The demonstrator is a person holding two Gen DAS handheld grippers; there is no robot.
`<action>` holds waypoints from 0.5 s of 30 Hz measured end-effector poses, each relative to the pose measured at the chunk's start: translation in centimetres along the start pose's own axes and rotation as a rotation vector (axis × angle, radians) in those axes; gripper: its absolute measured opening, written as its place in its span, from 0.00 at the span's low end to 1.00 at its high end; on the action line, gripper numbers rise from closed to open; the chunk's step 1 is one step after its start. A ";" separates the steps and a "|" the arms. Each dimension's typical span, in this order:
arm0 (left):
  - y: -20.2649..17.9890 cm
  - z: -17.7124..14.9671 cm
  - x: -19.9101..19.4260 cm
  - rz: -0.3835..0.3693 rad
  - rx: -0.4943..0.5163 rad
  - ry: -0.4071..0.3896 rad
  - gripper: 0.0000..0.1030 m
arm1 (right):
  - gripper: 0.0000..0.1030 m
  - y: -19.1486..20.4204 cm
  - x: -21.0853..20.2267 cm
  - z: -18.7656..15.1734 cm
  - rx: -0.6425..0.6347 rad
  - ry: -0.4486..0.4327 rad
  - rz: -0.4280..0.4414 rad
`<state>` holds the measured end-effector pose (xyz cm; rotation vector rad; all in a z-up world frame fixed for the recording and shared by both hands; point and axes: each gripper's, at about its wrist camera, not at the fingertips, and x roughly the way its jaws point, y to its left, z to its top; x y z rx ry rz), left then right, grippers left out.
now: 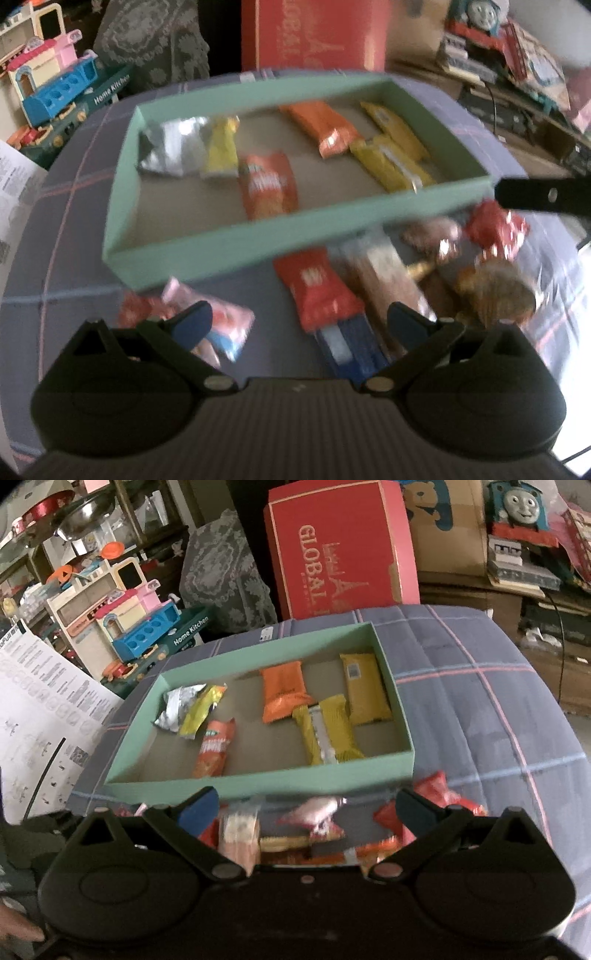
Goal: Organize snacks
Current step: 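Move both grippers back over the remaining snacks in front of the box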
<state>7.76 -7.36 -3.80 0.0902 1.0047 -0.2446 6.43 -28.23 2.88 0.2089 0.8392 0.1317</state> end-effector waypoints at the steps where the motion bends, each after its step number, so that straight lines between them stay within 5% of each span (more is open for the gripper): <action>1: -0.3 -0.5 0.2 0.006 0.007 0.008 1.00 | 1.00 0.0 -0.1 -0.2 0.004 0.001 0.002; 11: -1.9 -1.4 2.6 0.037 0.016 0.035 1.00 | 1.00 -0.2 -0.7 -2.8 0.041 0.017 0.028; 15: -1.7 -1.8 3.4 0.058 0.026 0.050 1.00 | 0.86 0.4 -0.5 -3.1 0.017 0.023 0.027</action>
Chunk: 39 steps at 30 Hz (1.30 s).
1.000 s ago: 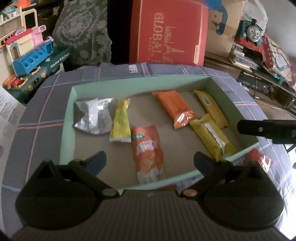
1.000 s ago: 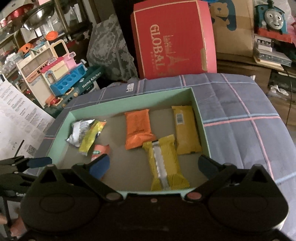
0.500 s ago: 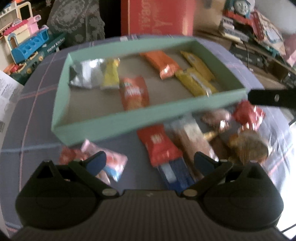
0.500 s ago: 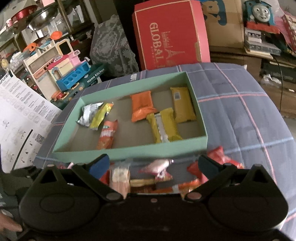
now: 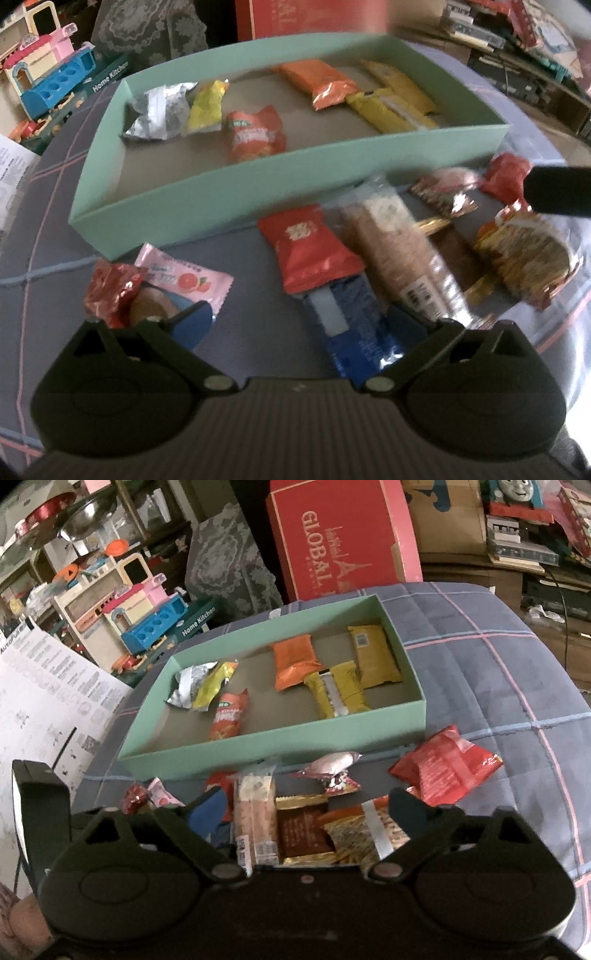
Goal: Organize snacks
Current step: 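Move both grippers back over the remaining snacks in front of the box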
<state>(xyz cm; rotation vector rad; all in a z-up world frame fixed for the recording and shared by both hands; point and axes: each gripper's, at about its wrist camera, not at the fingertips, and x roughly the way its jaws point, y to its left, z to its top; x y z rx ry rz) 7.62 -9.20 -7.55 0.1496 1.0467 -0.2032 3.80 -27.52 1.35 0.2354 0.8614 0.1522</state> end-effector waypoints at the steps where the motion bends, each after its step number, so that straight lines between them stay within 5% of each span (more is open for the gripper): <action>1: 0.3 -0.2 0.0 -0.008 -0.009 -0.002 1.00 | 0.83 0.2 0.2 0.0 -0.006 0.004 -0.002; 13: 4.2 -2.1 -0.1 -0.021 -0.063 0.020 1.00 | 0.53 3.9 4.7 -1.2 -0.086 0.111 0.051; 19: 4.9 -2.3 -0.3 -0.040 -0.062 0.010 1.00 | 0.49 5.0 6.9 -1.6 -0.129 0.135 0.025; 21: 5.0 -2.4 -0.3 -0.046 -0.063 0.007 1.00 | 0.39 5.2 7.4 -1.7 -0.144 0.140 0.020; 34: 3.3 -1.9 -0.1 -0.081 0.009 0.005 1.00 | 0.32 4.5 7.2 -1.9 -0.107 0.129 0.049; 39: 2.0 -1.8 -0.3 -0.088 0.065 -0.015 0.89 | 0.32 4.6 7.1 -1.9 -0.106 0.135 0.050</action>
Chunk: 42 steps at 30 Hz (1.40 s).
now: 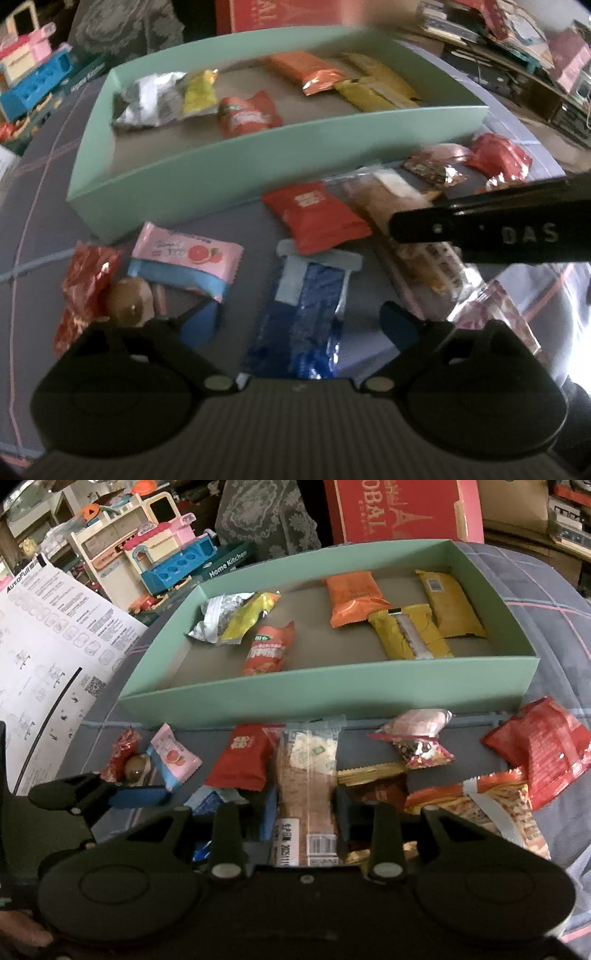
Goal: Organize snacks
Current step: 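Move both grippers back over the remaining snacks in front of the box, then grasp the blue packet with left gripper while right grasps clear bread packet, then lower blue packet into box with left gripper while right lowers bread packet in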
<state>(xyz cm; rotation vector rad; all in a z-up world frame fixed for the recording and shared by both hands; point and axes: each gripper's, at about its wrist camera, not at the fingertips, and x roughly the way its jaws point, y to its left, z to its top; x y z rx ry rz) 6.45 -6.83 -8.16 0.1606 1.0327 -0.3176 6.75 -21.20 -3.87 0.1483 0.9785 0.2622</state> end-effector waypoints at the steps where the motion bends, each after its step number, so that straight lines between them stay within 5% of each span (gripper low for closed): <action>1: -0.1 0.0 -0.1 0.002 0.011 -0.007 0.84 | 0.32 0.1 0.1 0.1 -0.008 0.002 -0.002; 5: -0.1 0.0 -0.7 0.002 0.031 -0.034 0.49 | 0.37 0.8 0.9 0.4 -0.034 0.016 -0.010; 7: 0.4 0.2 -0.8 -0.011 0.013 -0.033 0.41 | 0.39 1.1 1.4 0.5 -0.040 0.022 -0.014; 31: 1.4 -0.1 -5.1 -0.076 -0.066 -0.084 0.36 | 0.36 0.6 -3.2 0.0 0.023 -0.061 0.043; 42: 2.4 5.0 -7.6 -0.045 -0.083 -0.168 0.36 | 0.36 -1.1 -6.5 3.7 0.040 -0.154 0.057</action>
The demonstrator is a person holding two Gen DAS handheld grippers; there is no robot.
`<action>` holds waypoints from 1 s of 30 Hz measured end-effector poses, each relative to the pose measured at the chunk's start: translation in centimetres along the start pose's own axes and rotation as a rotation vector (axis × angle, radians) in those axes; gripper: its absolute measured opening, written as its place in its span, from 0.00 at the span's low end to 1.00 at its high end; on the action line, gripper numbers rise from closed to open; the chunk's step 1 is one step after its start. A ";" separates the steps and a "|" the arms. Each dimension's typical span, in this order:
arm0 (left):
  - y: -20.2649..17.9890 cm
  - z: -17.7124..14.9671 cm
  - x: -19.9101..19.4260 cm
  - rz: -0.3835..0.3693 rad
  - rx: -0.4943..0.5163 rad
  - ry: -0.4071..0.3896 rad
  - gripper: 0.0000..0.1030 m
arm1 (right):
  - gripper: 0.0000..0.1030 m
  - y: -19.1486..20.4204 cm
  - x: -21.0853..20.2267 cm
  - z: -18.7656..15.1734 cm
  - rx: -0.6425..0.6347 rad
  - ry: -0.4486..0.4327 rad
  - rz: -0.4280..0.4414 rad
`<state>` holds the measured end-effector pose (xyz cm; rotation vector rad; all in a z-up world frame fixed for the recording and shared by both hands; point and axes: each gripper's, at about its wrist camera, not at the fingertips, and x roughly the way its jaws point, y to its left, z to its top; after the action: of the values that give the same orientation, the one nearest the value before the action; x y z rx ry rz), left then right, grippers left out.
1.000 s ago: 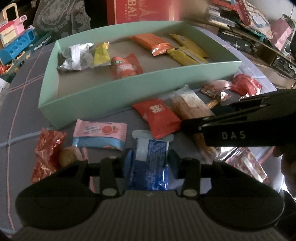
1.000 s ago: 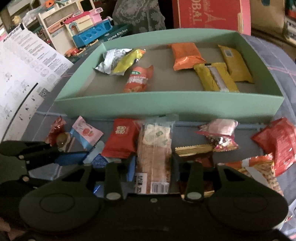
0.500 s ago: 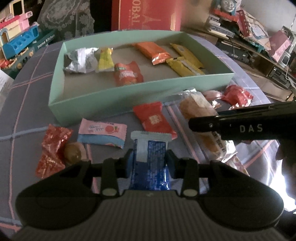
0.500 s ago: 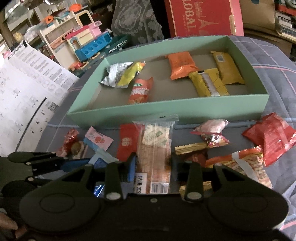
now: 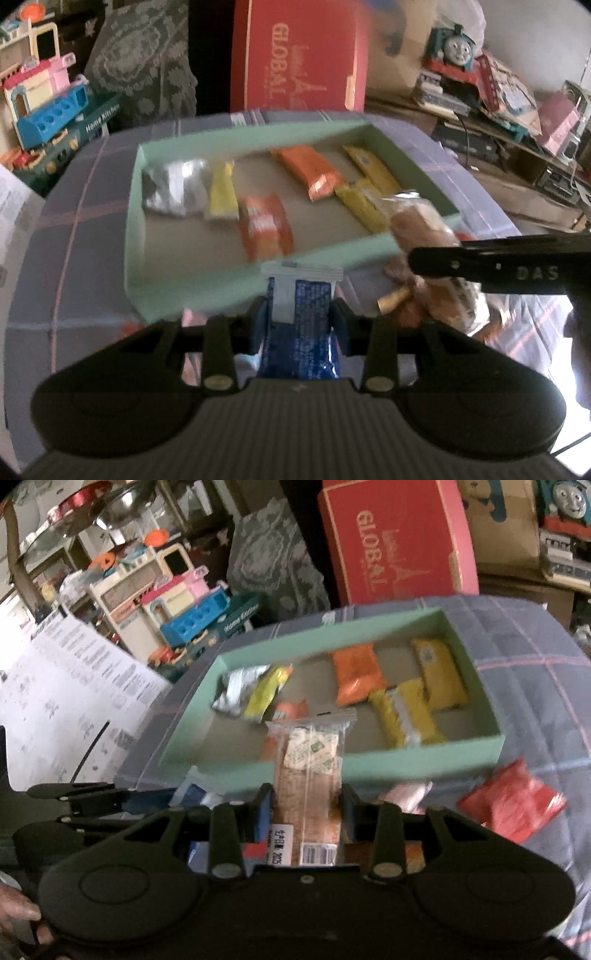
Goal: Organize snacks
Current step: 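Lower blue packet into box with left gripper while right lowers bread packet in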
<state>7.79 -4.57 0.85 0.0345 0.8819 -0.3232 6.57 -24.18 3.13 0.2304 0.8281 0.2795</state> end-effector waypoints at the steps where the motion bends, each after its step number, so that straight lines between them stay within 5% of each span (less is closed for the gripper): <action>1: 0.1 0.8 0.2 0.006 0.001 -0.008 0.36 | 0.36 -0.3 0.0 0.7 0.002 -0.007 -0.005; 16: 3.4 13.0 9.4 0.056 -0.046 0.013 0.36 | 0.36 -6.4 7.1 11.6 0.079 0.011 -0.087; 30: 4.5 16.0 17.3 0.087 -0.050 0.060 0.36 | 0.36 -8.7 15.7 14.4 0.108 0.064 -0.137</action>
<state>31.39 -7.44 -2.61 0.0363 0.9452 -0.2191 28.87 -28.49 -0.96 0.2653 0.9196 0.1142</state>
